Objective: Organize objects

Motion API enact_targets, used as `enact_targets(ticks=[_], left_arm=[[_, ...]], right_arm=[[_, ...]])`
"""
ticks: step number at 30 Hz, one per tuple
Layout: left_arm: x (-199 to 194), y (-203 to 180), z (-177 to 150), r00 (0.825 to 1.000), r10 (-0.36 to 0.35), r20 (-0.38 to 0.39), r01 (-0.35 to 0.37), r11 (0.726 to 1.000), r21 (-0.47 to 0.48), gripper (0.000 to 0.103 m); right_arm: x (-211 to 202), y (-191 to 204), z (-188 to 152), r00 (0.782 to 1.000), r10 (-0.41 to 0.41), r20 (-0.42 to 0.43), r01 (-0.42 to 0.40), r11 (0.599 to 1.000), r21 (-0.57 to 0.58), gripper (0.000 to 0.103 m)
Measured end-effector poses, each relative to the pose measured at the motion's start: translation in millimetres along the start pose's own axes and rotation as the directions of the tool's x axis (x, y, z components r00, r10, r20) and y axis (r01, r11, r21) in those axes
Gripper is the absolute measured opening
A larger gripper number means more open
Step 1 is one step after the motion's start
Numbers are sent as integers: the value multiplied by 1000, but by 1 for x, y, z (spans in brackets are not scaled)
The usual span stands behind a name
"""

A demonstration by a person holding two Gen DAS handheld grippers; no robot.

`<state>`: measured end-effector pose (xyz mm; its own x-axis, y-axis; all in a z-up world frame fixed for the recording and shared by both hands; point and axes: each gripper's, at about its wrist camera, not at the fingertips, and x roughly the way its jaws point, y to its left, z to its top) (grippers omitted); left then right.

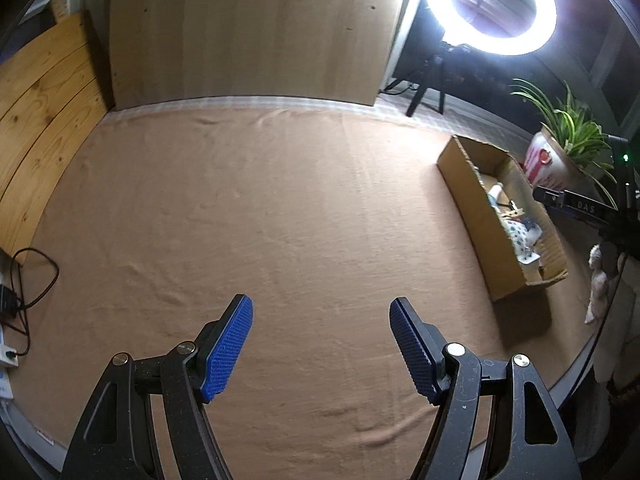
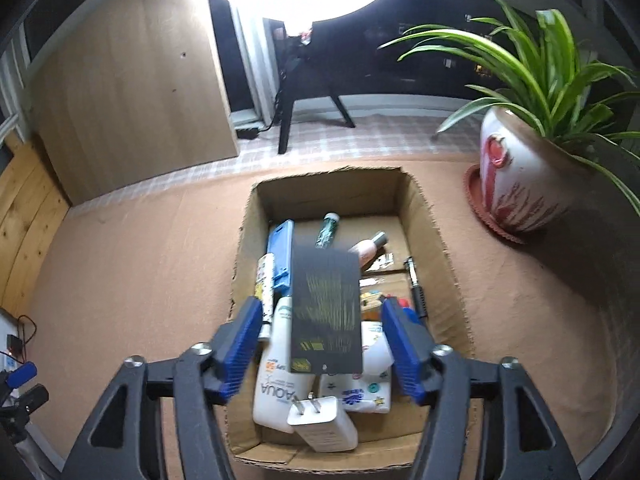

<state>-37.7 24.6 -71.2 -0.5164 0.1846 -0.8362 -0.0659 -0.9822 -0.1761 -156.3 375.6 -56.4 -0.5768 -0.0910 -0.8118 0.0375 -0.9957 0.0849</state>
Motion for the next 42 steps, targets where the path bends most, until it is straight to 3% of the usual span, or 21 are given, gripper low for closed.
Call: enact_targets(ticks=[9, 22, 34, 42], left_arm=[[-1, -25, 10, 1000, 4, 20, -4, 999, 43, 74], [-10, -34, 18, 998, 22, 60, -26, 997, 68, 74], [-43, -19, 3, 989, 82, 122, -87, 996, 35, 74], [-61, -12, -3, 982, 112, 153, -116, 993, 16, 75]], right_arm=[[-23, 3, -22, 999, 39, 7, -39, 999, 13, 61], [-54, 76, -75, 994, 112, -9, -112, 993, -42, 61], [-85, 116, -86, 997, 52, 61, -47, 995, -86, 61], [-90, 121, -86, 996, 49, 76, -43, 996, -76, 61]])
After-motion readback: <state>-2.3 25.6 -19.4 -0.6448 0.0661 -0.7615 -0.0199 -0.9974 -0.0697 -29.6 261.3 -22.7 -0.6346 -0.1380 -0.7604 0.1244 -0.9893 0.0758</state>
